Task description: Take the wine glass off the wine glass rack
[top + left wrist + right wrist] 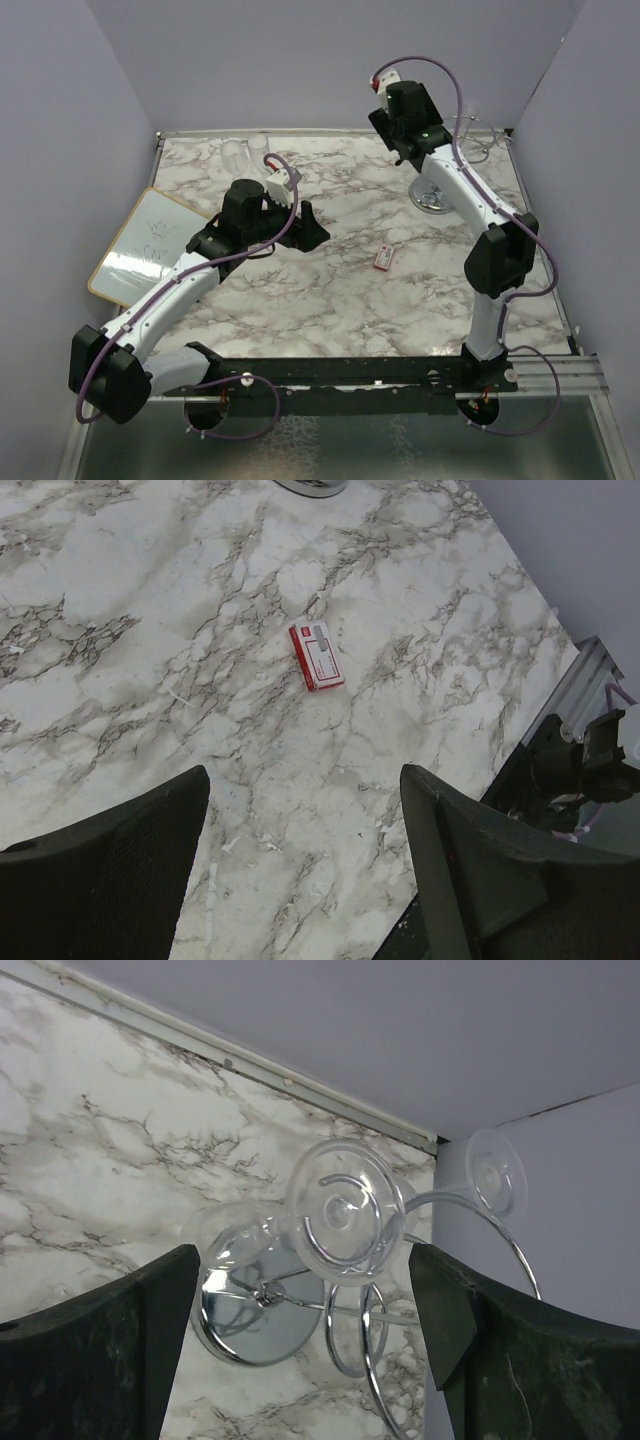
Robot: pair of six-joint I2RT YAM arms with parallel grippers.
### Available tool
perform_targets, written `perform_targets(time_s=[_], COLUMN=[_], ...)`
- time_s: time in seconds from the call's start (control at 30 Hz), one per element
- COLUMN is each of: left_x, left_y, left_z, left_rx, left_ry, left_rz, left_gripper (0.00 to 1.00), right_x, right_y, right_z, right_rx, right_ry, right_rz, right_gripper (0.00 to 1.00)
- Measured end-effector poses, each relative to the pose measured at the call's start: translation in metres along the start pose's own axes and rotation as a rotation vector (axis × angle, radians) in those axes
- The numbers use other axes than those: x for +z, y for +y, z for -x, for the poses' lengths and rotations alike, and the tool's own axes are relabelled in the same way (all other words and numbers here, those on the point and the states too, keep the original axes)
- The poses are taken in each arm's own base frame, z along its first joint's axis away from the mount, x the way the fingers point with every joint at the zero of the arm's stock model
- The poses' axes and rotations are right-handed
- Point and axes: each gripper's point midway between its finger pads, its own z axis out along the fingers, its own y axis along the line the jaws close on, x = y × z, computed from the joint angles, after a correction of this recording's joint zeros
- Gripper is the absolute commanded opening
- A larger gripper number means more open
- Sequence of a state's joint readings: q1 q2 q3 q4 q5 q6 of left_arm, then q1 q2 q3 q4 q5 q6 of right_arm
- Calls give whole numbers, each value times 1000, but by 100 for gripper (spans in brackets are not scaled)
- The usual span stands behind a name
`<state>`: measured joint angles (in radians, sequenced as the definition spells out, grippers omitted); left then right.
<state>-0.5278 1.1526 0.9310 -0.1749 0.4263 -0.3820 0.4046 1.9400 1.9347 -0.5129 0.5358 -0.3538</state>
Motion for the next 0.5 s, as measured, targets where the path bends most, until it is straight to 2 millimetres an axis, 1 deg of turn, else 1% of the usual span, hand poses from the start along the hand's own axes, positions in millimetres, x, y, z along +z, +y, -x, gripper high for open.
perform_targets(time_s=[0.13, 0.2, 0.33, 0.5], left_x=[0, 0, -1, -3], left_y=[1, 1, 1, 1], left_z=[-1, -1, -1, -2], left_rx=[1, 4, 13, 15], left_ry=[2, 2, 2, 7], left_rz=[1, 1, 2, 4], left_gripper=[79, 79, 79, 79], right_x=[7, 11, 21, 26], right_y=[17, 23, 22, 17], right_z=[1, 1, -3, -4], right_rx=[-91, -127, -176, -210], right_ry=[19, 29, 51, 56], right_rz=[-28, -42, -88, -124], right_gripper=[79, 75, 67, 58])
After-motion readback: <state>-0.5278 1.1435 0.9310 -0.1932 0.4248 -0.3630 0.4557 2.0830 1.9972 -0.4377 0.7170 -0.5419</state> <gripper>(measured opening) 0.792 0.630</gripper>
